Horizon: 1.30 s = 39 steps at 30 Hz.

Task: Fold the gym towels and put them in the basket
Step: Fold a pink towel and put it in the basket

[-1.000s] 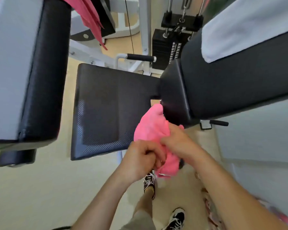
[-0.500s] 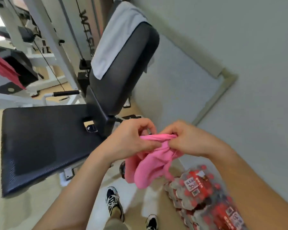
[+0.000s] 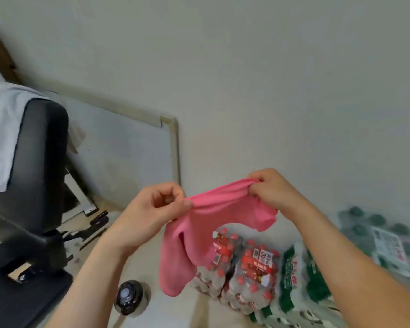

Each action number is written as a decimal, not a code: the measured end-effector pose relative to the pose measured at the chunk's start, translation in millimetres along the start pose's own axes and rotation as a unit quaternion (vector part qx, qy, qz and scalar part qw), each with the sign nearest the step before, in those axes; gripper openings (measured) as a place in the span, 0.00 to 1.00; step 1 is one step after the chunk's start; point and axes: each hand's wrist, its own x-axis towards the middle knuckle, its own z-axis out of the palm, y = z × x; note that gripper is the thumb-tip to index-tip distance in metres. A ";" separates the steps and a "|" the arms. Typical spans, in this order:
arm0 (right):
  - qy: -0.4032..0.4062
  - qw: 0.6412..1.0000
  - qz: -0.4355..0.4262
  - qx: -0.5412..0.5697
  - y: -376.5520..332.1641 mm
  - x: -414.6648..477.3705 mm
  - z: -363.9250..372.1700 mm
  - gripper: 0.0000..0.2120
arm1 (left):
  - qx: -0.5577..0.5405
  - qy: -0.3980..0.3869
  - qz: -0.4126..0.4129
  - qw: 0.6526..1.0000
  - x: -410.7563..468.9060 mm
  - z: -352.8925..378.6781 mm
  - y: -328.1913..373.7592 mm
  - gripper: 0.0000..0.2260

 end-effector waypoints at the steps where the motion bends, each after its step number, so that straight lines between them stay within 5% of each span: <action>1: 0.020 0.999 -0.004 -0.041 5.4 -11.9 -9.7 0.08 | 0.059 0.017 0.023 0.998 1.3 4.3 -5.8 0.13; 3: 0.054 0.994 -0.008 -0.098 14.4 -36.5 -26.1 0.11 | 0.215 0.085 0.065 0.971 -0.2 13.9 -17.0 0.13; 6: 0.084 0.984 0.013 -0.159 22.0 -77.1 -50.3 0.11 | 0.178 0.126 0.075 0.973 -13.2 42.3 -20.4 0.13; 9: 0.140 0.968 0.039 -0.202 28.9 -116.0 -78.7 0.13 | 0.054 0.026 0.028 0.998 -19.2 70.3 -10.5 0.14; 12: 0.197 0.957 0.086 -0.196 44.6 -150.7 -113.6 0.13 | 0.079 -0.169 -0.035 0.982 -14.4 100.3 1.7 0.11; 16: 0.227 0.954 0.195 0.032 80.8 -190.8 -160.1 0.11 | 0.199 -0.300 -0.046 0.932 3.9 140.6 1.7 0.06; 20: 0.263 0.887 0.211 0.316 122.8 -225.1 -208.3 0.12 | 0.247 -0.391 -0.081 0.883 25.1 179.7 -11.3 0.06; 23: 0.297 0.835 0.185 0.425 163.6 -236.4 -248.2 0.12 | 0.306 -0.302 -0.055 0.901 51.5 222.8 -24.1 0.05; 26: 0.348 0.820 0.165 0.424 205.2 -233.5 -296.0 0.11 | 0.327 -0.064 0.012 0.943 86.1 283.5 -18.9 0.13; 30: 0.433 0.797 0.084 0.413 232.9 -224.0 -374.5 0.12 | 0.252 0.214 0.102 0.938 131.4 363.3 22.6 0.16; 36: 0.557 0.759 0.001 0.338 257.9 -234.0 -451.4 0.17 | 0.188 0.304 0.241 0.902 166.7 424.6 57.6 0.18; 39: 0.571 0.766 0.047 0.293 307.3 -248.0 -446.7 0.16 | 0.250 0.261 0.260 0.895 153.9 440.5 23.4 0.20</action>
